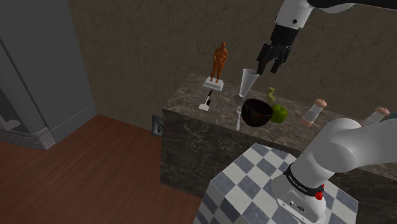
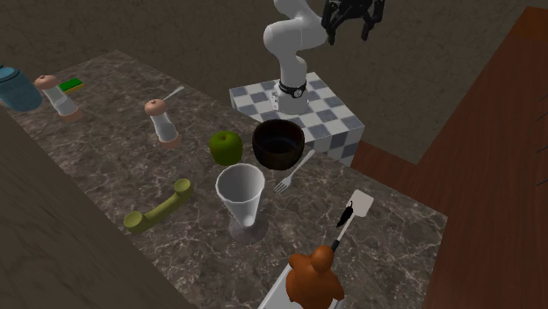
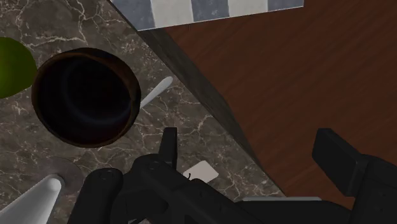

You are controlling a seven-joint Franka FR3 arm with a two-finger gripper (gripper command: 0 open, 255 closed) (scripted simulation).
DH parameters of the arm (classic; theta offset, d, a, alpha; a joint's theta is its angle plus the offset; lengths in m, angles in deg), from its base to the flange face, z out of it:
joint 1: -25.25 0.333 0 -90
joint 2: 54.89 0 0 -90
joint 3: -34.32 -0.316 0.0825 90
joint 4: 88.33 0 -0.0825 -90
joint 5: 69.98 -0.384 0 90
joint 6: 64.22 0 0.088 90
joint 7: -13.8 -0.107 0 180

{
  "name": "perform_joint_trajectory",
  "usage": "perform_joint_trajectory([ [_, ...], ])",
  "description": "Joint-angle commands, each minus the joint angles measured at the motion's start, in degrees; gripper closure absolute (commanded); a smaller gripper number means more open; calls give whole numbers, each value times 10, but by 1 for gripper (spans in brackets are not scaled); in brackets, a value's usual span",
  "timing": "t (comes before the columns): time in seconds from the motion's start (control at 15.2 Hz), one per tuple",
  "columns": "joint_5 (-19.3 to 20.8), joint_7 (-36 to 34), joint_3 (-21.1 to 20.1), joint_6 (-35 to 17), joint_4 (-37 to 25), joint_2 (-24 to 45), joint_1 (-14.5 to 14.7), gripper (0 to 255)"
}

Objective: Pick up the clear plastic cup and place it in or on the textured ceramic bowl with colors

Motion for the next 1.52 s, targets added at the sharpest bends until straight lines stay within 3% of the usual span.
perform_joint_trajectory([
  [0.0, 0, 0, 0, 0, 0, 0, 0, 0],
  [0.73, 66, 62, 62, -110, -62, 181, -40, 0],
  [1.45, 91, 116, 115, -178, -201, 388, -74, 0],
])
